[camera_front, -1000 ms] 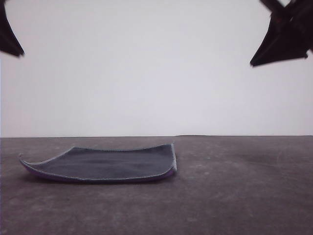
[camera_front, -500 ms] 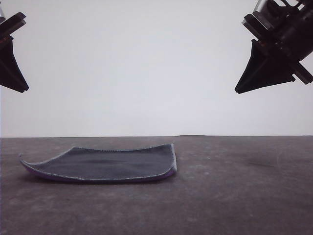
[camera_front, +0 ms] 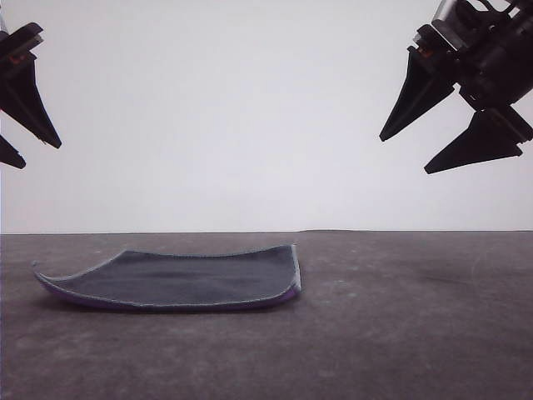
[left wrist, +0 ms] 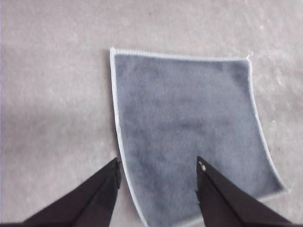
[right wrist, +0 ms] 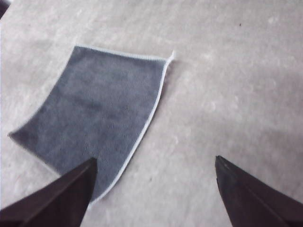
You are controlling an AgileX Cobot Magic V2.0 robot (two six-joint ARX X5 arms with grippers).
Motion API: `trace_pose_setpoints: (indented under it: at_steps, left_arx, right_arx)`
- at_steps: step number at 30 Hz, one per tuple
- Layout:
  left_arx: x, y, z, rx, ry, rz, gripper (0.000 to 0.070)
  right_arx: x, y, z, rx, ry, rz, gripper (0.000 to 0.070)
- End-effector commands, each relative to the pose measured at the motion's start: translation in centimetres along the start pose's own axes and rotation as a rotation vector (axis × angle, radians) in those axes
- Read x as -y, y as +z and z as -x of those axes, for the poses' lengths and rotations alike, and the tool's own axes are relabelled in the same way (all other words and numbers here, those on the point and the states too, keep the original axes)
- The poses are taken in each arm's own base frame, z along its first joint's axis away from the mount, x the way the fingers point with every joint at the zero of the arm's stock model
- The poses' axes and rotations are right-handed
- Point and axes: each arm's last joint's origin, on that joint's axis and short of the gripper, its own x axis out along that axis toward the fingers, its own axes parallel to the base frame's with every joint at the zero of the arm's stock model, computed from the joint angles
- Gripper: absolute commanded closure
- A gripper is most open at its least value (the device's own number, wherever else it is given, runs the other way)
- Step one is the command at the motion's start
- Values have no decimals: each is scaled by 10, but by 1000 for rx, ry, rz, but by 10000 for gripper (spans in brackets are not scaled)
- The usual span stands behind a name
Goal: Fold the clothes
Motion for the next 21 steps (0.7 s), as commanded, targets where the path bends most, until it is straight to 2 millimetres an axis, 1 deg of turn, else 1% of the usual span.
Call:
trace_pose_setpoints:
  at_steps: [1, 4, 8, 16, 21]
  left_arx:
    - [-2, 7, -5, 13, -6, -4, 388]
    - [-8, 9, -17, 3, -28, 10, 388]
    - [-18, 15, -42, -25, -85, 34, 388]
    - [-47, 42, -102, -103, -95, 82, 388]
    - [-62, 59, -133, -147, -94, 98, 388]
  right_arx:
    - [3, 3, -9, -8, 14, -5, 198]
    - [10, 3, -24, -15, 63, -38, 198]
    - [19, 7, -49, -14, 126, -79, 199]
    - [29, 34, -109, -58, 162, -93, 199]
    - [36, 46, -144, -83, 175, -107, 200]
